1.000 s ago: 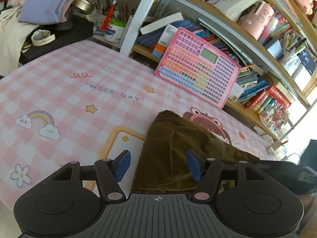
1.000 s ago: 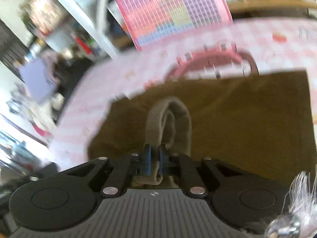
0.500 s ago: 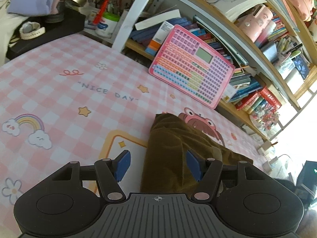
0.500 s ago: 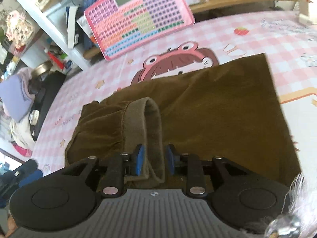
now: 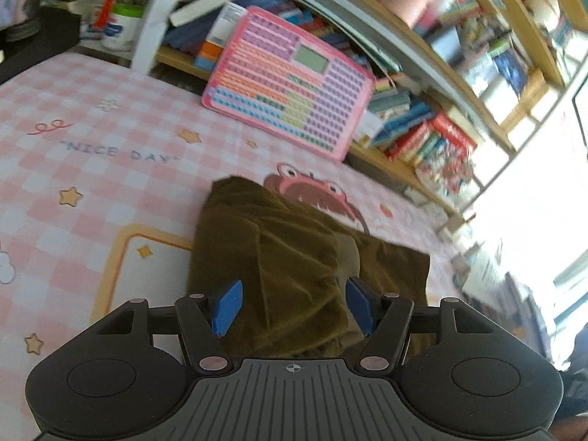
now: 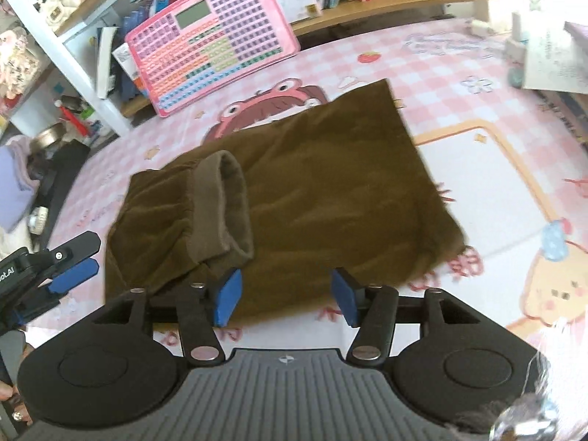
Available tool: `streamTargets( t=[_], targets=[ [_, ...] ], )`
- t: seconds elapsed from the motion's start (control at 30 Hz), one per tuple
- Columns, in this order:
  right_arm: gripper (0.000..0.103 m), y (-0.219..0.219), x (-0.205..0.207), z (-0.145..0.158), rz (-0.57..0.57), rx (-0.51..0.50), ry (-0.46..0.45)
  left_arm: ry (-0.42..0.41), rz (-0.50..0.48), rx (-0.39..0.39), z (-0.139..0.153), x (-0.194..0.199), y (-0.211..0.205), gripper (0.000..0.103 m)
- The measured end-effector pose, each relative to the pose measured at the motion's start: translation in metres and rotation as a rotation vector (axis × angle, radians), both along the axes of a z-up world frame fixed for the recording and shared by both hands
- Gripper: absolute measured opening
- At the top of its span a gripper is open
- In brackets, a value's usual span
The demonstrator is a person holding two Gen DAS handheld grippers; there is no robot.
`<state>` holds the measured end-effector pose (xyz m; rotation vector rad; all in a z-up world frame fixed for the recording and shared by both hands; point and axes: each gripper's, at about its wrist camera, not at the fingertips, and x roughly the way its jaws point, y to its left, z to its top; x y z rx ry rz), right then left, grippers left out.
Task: Fold clothes
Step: 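Lay the folded end down and open both tools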
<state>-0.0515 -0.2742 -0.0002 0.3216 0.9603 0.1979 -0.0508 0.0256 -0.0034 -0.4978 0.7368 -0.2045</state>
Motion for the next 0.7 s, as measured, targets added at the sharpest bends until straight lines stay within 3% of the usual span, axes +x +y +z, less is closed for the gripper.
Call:
streamTargets(
  t=[0.37,0.43,0.7],
  targets=[
    [0.069,-0.011,-0.006,-0.002,0.001,-0.025,0.027,0.054,-0.057,0.068,-0.003,-0.003,-0.034,0.069],
    [0.075,-0.009,-0.004,-0.002,0.027,-0.059,0.033,0.064,-0.049,0.084,-0.003,-0.004,-0.042,0.071],
    [0.078,-0.027,0.014,0.000,0.145,-0.077,0.018,0.080,0.041,0.127,0.002,-0.005,-0.071,0.073]
  ],
)
